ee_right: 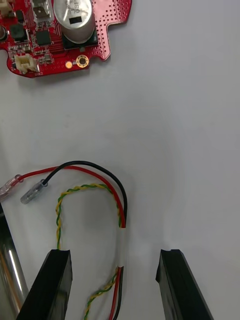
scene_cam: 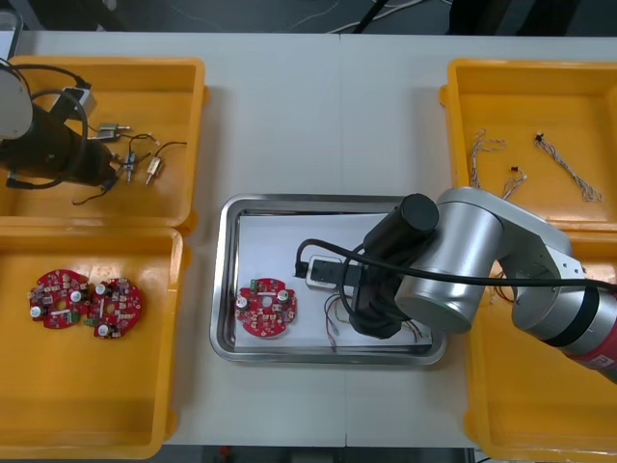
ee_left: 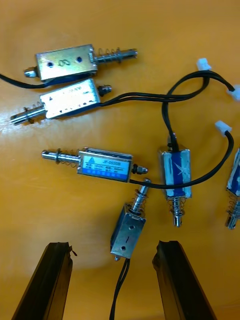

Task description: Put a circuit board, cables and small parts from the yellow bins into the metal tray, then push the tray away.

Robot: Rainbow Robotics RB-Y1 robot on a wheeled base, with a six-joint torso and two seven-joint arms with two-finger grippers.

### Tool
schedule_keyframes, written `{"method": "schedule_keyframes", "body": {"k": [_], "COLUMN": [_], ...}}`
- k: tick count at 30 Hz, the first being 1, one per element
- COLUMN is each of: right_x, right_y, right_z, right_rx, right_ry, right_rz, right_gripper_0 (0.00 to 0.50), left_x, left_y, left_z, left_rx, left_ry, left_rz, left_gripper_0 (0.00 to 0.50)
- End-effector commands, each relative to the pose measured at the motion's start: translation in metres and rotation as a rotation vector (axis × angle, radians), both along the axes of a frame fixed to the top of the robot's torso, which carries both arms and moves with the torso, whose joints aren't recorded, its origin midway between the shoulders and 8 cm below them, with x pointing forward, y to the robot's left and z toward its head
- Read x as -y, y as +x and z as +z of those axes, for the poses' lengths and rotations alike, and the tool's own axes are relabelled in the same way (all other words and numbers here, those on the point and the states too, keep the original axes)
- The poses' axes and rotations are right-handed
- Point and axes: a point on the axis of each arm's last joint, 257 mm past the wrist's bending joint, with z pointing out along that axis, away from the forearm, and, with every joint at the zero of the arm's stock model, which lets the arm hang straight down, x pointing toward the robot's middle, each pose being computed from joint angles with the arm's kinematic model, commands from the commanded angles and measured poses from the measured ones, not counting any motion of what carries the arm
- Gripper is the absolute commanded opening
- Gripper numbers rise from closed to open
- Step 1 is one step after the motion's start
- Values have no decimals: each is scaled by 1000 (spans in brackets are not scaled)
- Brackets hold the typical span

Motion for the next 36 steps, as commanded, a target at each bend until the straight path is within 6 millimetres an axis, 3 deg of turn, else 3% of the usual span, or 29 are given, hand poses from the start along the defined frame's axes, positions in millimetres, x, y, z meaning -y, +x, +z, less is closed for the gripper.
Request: {"method": "schedule_keyframes", "body": {"k": [1, 10, 25, 36], "right_x": [-16, -10, 17, 57], "right_y": [7, 13, 11, 25], "right_z": [17, 31, 101, 148], "right_rx": [51, 50, -8, -18], "right_ry": [0, 8, 55, 166], "right_rz": [67, 44, -88, -342], "right_gripper_0": [500, 500, 500, 500], "left_x": [14, 18, 12, 14], "left_y": [17, 15, 19, 17], "left_z": [31, 19, 13, 2], "left_rx": [53, 27, 32, 11], "left_ry": [128, 124, 125, 132], "left_rz": [-179, -206, -210, -217], "left_gripper_0": [500, 500, 500, 500]}}
